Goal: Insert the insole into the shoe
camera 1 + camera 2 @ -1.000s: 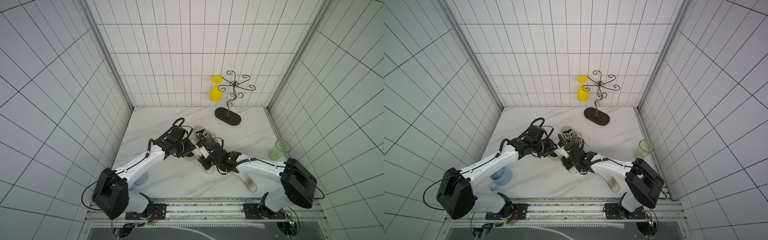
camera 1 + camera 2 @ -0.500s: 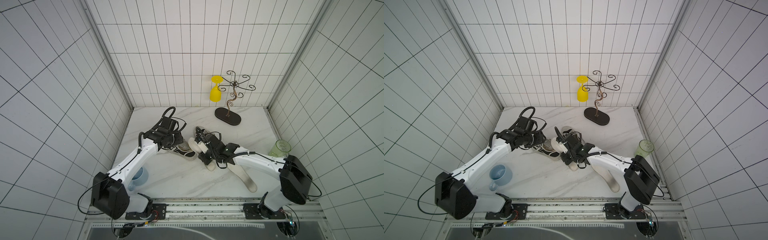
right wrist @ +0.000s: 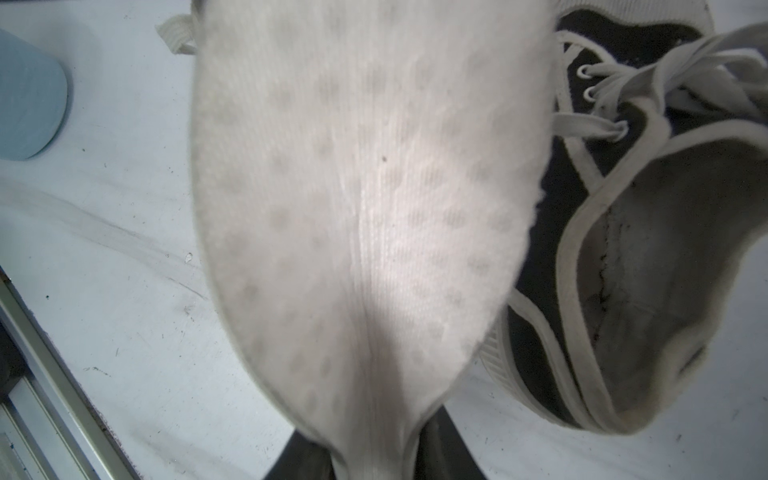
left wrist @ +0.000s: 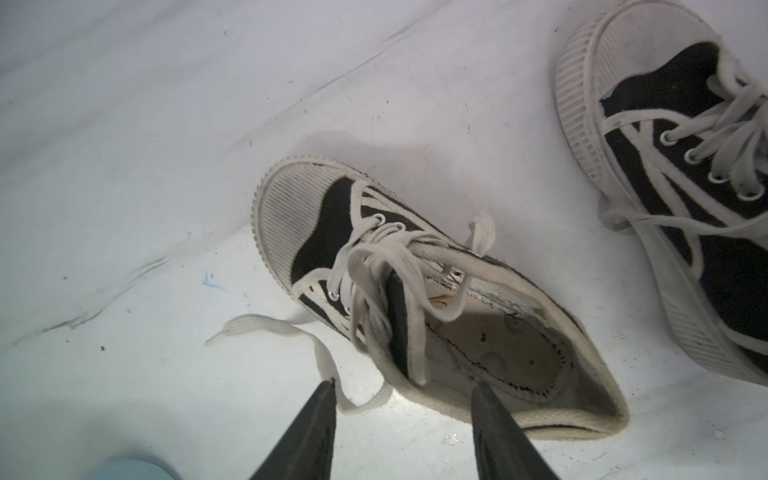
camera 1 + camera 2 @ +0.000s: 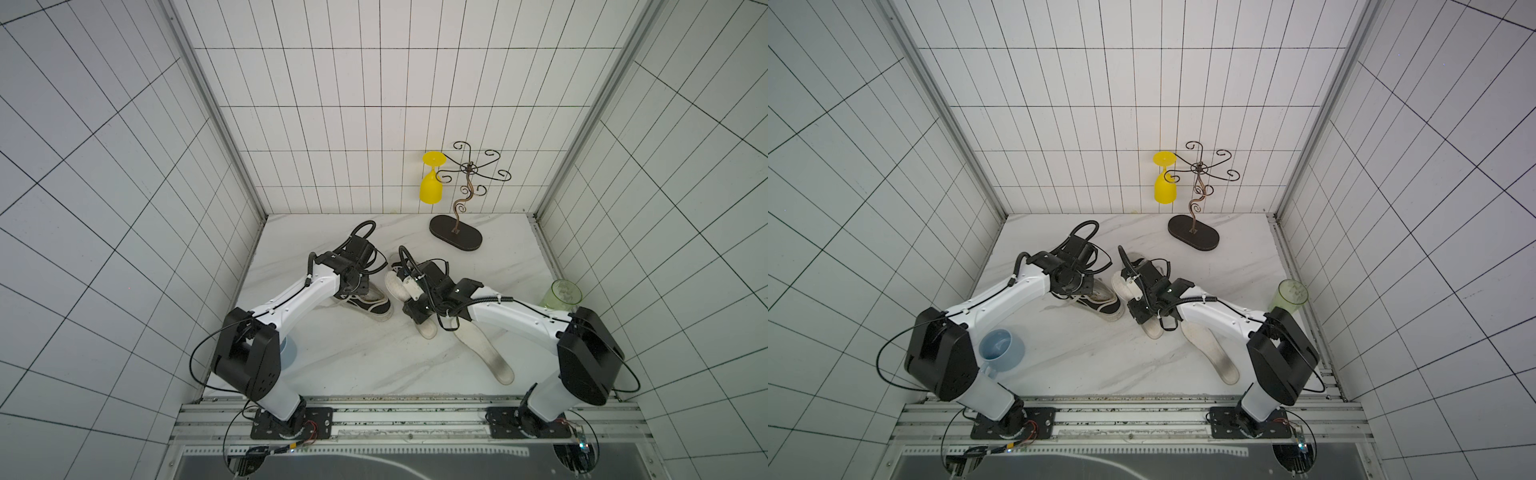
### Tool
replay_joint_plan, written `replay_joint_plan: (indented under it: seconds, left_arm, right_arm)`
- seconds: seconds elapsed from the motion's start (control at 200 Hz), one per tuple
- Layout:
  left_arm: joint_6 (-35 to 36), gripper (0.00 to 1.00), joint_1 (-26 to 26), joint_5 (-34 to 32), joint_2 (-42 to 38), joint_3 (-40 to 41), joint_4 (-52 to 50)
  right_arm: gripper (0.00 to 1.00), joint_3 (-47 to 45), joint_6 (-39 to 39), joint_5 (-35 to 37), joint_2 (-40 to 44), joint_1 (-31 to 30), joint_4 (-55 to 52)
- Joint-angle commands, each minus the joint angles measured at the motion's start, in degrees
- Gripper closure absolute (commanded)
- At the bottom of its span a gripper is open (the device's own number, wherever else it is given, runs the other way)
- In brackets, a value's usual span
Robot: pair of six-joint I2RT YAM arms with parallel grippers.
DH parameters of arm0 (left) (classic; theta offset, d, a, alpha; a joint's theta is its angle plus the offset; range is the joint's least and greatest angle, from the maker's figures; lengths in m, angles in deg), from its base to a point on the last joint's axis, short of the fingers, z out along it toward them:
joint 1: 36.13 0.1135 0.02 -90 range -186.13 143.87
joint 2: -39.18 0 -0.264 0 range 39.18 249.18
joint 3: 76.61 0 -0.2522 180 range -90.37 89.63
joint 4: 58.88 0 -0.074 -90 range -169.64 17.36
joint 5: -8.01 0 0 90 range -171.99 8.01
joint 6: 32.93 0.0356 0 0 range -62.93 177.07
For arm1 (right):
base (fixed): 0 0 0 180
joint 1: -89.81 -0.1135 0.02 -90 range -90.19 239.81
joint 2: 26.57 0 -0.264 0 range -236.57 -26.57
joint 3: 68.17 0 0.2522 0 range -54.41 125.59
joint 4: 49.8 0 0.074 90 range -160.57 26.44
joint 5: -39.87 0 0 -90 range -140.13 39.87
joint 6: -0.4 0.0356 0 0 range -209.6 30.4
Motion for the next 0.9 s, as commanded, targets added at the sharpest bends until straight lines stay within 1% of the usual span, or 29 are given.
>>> replay_joint_plan:
  seconds: [0.0,0.155,0.31,0.38,0.435,0.47,0.555,0.64,0.715,0.8,0.895]
  left_arm:
    - [2.24,0.54,0.3,-2.61,2.24,-0.84,0.3]
    - [2.95,0.57,1.08,-0.32,5.15,-1.49,1.75]
    - [3.03,0.59,1.09,-0.62,6.18,-2.12,3.01]
    - [3.85,0.66,1.18,-1.37,7.4,-3.19,2.9]
    - [4.89,0.76,1.27,-1.65,8.01,-3.99,2.84]
    - [5.68,0.81,1.35,-1.29,8.27,-4.55,2.79]
    - [8.61,0.88,1.7,2.21,8.77,-5.91,2.34]
    - [10.53,0.93,1.8,3.54,9.41,-6.94,1.19]
    - [11.02,0.98,2.27,5.21,8.62,-6.08,1.82]
    - [11.79,0.99,3.09,8.72,7.01,-4.91,2.88]
    - [14.54,1.0,2.9,14.0,4.52,-3.35,4.46]
  right_arm:
    - [0.68,5.77,-1.03,-2.33,-1.31,0.23,-2.24]
    - [0.68,6.42,-1.56,-2.34,-2.03,0.23,-3.47]
    - [0.68,7.39,-1.76,-2.67,-2.65,0.4,-3.88]
    - [0.69,7.87,-1.97,-3.52,-3.01,0.4,-4.29]
    - [0.69,8.34,-2.13,-4.1,-3.41,0.34,-5.14]
    - [0.69,8.69,-2.52,-4.66,-3.63,0.4,-5.93]
    - [0.69,9.2,-3.43,-6.23,-4.15,0.34,-8.23]
    - [0.69,9.96,-4.01,-7.16,-4.72,0.46,-11.21]
    - [0.69,10.92,-4.37,-7.84,-5.29,0.79,-14.28]
    - [0.7,12.21,-4.22,-8.75,-5.28,1.53,-17.18]
    - [0.7,15.38,-4.58,-11.41,-5.89,2.84,-22.44]
